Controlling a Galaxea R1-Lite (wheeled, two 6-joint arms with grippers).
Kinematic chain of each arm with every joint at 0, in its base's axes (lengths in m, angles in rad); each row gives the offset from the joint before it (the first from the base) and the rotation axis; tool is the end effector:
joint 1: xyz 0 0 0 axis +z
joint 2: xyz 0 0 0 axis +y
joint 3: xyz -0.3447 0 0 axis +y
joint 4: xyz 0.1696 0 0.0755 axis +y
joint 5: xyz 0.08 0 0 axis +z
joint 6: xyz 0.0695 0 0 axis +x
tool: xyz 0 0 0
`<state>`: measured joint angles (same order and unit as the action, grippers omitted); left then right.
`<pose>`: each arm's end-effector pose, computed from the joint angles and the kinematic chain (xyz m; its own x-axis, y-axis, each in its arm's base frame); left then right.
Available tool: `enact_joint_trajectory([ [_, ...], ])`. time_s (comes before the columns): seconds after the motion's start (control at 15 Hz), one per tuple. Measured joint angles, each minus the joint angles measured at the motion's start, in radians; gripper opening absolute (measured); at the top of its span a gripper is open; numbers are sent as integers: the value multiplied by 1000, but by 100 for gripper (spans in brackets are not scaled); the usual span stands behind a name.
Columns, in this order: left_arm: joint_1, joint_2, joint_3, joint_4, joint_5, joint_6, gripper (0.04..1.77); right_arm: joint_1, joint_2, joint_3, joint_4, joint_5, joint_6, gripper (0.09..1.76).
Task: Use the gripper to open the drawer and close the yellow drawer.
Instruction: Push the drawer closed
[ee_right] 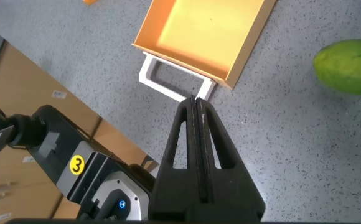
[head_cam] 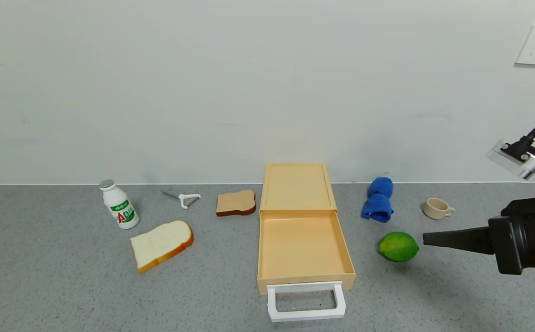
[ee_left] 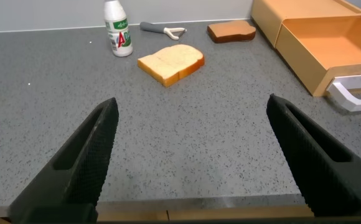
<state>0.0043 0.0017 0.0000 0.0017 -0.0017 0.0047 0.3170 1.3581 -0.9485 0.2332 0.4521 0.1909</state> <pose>-0.0255 -0.0002 0.0753 1.0000 0.0026 -0.0034 -0.0026 1.0000 0.0047 0.2062 0.0996 0.2532 0.5480 0.6395 -0.5392 -0.4934 0.7676 0.4090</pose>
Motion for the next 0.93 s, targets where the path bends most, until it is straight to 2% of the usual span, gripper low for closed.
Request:
enact_joint_trajectory([
  [0.67,0,0,0,0,0,0,172,15,21,0,-5,-10,-4,11],
  [0.93,0,0,0,0,0,0,172,80,56,-16,-7,-52,-1,11],
])
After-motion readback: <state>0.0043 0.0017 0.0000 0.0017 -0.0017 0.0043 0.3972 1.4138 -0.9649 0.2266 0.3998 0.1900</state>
